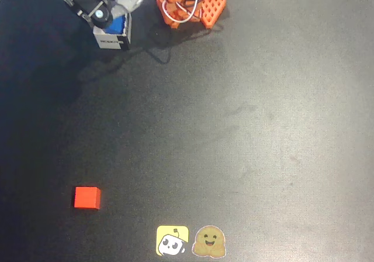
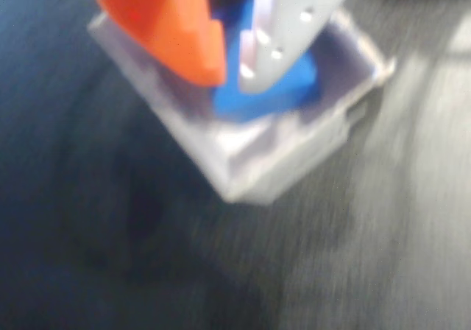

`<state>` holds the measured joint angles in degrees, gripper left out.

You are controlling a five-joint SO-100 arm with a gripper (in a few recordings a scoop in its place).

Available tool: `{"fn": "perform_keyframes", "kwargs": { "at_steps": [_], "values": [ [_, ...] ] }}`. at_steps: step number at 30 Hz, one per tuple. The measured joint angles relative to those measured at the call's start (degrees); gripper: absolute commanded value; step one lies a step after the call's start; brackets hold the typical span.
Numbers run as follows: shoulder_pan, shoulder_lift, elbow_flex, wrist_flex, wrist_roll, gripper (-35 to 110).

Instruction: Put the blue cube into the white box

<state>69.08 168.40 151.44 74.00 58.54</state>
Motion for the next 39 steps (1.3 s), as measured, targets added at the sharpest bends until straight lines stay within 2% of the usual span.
{"fn": "perform_keyframes", "kwargs": {
  "at_steps": [7, 17, 25, 32, 39],
  "values": [
    [-11.43, -4.22, -0.09, -8.26, 3.69, 0],
    [-38.5, -5.1, -1.23, -10.9, 19.78, 0],
    [-57.39, -2.72, -2.55, -11.87, 23.91, 0],
    [-65.83, 12.39, 3.78, -9.32, 26.02, 0],
    [-67.76, 14.5, 5.01, -4.22, 27.33, 0]
  ]
}}
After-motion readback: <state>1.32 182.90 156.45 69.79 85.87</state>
